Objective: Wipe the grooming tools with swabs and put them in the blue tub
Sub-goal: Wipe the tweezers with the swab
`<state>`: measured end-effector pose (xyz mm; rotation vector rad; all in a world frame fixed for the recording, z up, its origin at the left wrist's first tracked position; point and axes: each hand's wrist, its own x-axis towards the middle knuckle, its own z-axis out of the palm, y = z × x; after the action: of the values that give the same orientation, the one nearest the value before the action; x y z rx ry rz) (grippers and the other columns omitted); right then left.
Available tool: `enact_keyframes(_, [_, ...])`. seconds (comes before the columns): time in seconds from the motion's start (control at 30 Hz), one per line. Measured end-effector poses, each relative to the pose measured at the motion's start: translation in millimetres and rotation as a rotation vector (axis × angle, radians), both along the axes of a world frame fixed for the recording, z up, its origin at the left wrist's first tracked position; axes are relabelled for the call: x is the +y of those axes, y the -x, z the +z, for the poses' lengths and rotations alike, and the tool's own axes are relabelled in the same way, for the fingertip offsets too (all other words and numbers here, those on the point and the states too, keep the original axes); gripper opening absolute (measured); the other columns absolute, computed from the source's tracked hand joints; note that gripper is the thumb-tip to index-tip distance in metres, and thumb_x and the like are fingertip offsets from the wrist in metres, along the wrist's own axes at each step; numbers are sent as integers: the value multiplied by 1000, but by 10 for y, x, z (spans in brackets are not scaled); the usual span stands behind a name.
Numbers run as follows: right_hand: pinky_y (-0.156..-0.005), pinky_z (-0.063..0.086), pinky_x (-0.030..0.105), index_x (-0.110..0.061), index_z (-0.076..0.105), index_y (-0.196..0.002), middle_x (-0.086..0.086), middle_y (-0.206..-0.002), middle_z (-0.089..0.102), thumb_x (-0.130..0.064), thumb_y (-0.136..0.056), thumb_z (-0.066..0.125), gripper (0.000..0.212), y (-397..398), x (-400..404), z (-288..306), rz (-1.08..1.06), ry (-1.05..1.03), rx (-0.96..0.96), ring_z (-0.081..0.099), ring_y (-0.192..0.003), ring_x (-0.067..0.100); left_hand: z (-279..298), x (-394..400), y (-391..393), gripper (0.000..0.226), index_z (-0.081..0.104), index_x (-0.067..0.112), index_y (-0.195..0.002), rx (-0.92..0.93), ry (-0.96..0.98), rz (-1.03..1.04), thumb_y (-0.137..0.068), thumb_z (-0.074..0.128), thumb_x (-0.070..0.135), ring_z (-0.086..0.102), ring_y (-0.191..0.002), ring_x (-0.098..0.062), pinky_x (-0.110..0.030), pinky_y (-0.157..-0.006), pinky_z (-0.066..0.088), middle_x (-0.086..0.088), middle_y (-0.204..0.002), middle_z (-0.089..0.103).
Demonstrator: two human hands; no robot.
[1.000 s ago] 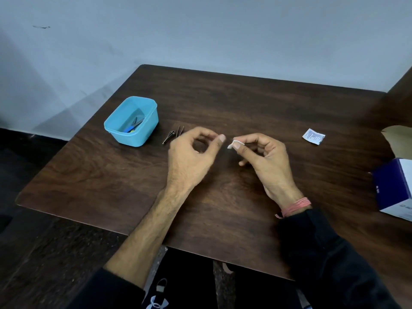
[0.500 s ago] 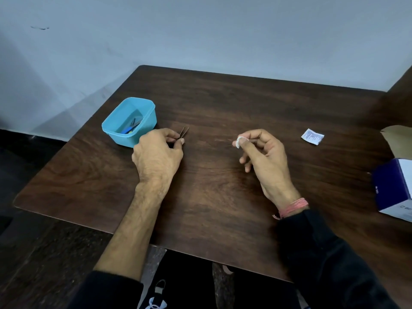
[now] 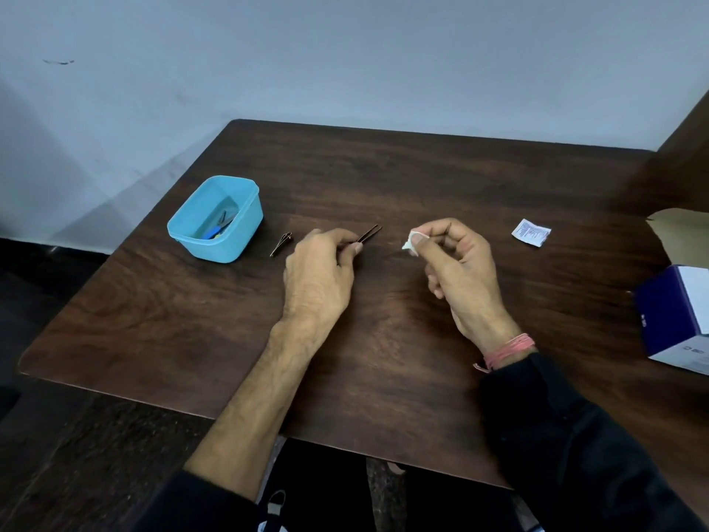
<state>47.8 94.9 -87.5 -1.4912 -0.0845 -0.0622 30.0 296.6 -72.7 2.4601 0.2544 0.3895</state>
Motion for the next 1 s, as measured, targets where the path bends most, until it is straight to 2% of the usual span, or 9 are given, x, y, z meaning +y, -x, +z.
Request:
enact_keyframes(0.07, [-40, 31, 25, -19, 76, -94, 6, -87, 70, -16, -103, 79, 9, -53, -75, -2, -42, 13, -6, 41, -49, 10, -15, -111, -68, 16, 82, 34, -118, 14, 198, -62, -108, 70, 37, 70, -91, -12, -43, -91, 63, 12, -106, 75])
enact_keyframes(0.1, [-40, 33, 25, -17, 77, -95, 9, -88, 70, -16, -102, 80, 8, -88, -112, -3, -52, 14, -9, 43, -49, 11, -29, -176, -108, 14, 82, 34, -116, 9, 321, -92, -108, 70, 37, 68, -79, -10, -43, -80, 65, 13, -98, 74])
enact_keyframes(0.17, [-40, 39, 26, -14, 79, -97, 11, -91, 73, -15, -101, 82, 4, -173, -190, 9, -66, -1, -15, 51, -52, 13, -29, -340, -184, 13, 81, 31, -114, 9, 503, -152, -110, 69, 33, 60, -58, -6, -32, -55, 60, 8, -88, 73])
enact_keyframes(0.23, [-42, 45, 26, -11, 80, -100, 9, -93, 76, -13, -100, 81, 3, -261, -252, 29, -99, -27, -23, 58, -59, 14, -45, -477, -270, 15, 79, 28, -119, 18, 547, -215, -111, 67, 32, 58, -55, -5, -24, -47, 54, 2, -91, 71])
enact_keyframes(0.37, [-51, 56, 25, -7, 77, -108, 8, -100, 82, -9, -102, 78, 6, -427, -357, 48, -168, -120, -45, 69, -74, 15, -45, -626, -504, 18, 78, 29, -124, -1, 590, -275, -110, 69, 35, 63, -64, -6, -27, -48, 56, 4, -100, 74])
enact_keyframes(0.57, [-59, 61, 25, 3, 78, -109, 15, -93, 84, -6, -99, 81, 14, -643, -418, 56, -195, -163, -55, 77, -74, 17, -34, -708, -740, 15, 83, 29, -114, -21, 568, -396, -107, 74, 39, 56, -49, -8, -28, -43, 51, 9, -95, 83])
enact_keyframes(0.8, [-71, 67, 27, 4, 78, -111, 18, -98, 84, -4, -97, 82, 16, -715, -457, 32, -219, -193, -52, 80, -80, 21, -47, -722, -772, 11, 83, 33, -114, 8, 585, -462, -106, 75, 34, 69, -67, -16, -29, -48, 57, 11, -94, 83])
enact_keyframes(0.93, [-68, 65, 25, 2, 79, -113, 17, -98, 84, -4, -97, 82, 17, -726, -468, 51, -203, -180, -47, 78, -78, 18, -61, -717, -780, 11, 83, 34, -113, 9, 600, -463, -105, 76, 32, 73, -72, -28, -32, -49, 60, 12, -94, 83])
enact_keyframes(1.0, [-62, 62, 25, 0, 81, -109, 15, -98, 85, -6, -97, 83, 14, -729, -483, 63, -232, -148, -60, 76, -75, 17, -87, -722, -794, 11, 84, 36, -111, 16, 608, -449, -103, 79, 30, 75, -75, -26, -33, -51, 61, 13, -93, 83])
